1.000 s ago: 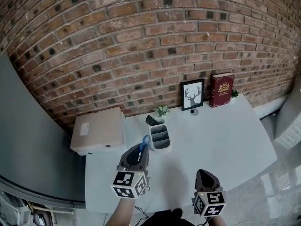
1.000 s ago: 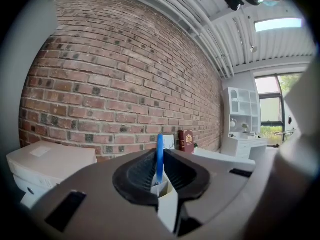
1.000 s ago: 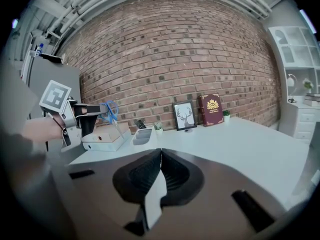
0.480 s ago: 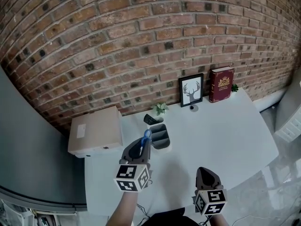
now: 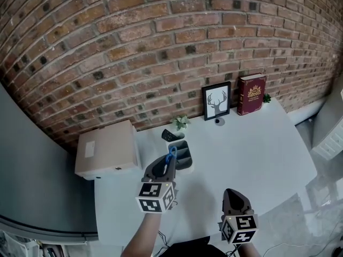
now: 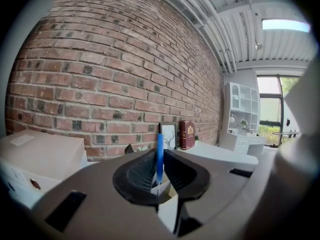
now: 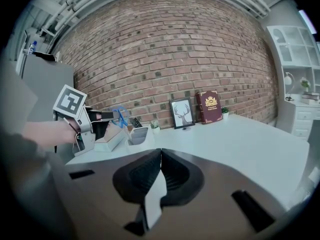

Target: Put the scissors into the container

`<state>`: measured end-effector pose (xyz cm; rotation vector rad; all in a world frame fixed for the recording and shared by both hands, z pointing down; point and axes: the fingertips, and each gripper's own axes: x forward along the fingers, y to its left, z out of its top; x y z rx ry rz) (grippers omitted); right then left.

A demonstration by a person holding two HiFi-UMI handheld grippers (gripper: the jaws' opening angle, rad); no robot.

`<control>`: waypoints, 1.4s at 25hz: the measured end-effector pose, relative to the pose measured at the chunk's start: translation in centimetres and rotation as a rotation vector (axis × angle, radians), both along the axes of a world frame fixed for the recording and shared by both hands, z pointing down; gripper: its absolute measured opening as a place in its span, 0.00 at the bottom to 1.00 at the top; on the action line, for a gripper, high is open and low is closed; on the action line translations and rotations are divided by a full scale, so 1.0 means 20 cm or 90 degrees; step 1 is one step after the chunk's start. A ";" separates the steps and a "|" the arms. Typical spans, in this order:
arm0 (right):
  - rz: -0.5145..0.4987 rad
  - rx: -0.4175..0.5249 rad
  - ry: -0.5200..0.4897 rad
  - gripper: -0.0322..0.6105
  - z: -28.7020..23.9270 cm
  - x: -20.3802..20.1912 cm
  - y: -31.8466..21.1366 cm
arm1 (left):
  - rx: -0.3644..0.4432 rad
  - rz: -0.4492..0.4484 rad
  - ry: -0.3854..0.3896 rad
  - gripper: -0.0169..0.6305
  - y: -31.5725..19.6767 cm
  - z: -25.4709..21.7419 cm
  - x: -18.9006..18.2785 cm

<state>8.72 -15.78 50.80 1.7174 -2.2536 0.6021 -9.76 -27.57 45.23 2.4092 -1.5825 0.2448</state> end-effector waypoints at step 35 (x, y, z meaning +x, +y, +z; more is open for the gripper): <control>-0.017 0.005 0.002 0.05 -0.01 0.01 -0.01 | -0.110 -0.016 -0.014 0.09 0.06 0.35 0.00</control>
